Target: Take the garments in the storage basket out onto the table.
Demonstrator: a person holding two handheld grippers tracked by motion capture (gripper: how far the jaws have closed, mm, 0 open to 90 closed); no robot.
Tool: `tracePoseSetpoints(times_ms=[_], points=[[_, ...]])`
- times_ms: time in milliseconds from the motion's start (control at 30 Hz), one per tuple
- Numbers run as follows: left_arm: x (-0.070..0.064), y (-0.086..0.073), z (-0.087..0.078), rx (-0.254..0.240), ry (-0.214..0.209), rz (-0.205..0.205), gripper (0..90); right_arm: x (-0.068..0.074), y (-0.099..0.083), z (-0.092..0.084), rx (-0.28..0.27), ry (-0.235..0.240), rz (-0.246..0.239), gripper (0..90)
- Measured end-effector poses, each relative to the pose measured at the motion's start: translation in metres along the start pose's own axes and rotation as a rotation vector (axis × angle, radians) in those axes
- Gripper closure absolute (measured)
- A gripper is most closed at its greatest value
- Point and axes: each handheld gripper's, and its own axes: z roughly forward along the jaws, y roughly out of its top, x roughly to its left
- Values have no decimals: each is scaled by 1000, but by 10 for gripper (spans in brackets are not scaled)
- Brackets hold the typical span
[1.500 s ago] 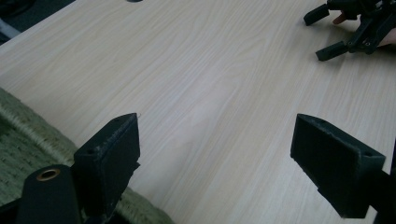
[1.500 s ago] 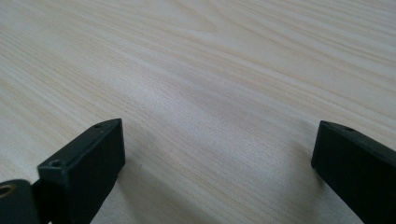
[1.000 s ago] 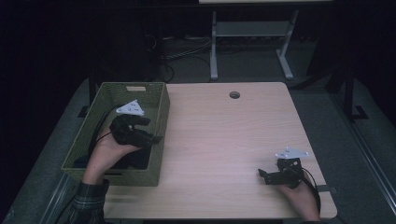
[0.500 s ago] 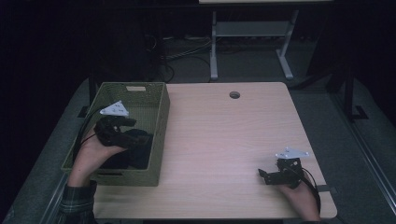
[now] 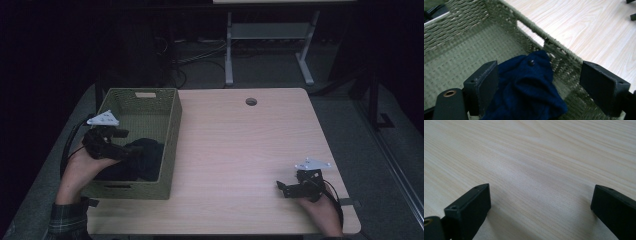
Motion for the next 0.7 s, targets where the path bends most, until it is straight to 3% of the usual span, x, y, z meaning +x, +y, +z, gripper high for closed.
tracePoseSetpoints(times_ms=[433, 700], points=[[18, -29, -11, 36, 35, -55, 153, 0, 0, 0, 0, 0, -1, 25], [30, -45, -10, 102, 44, -74, 152, 0, 0, 0, 0, 0, -1, 25]])
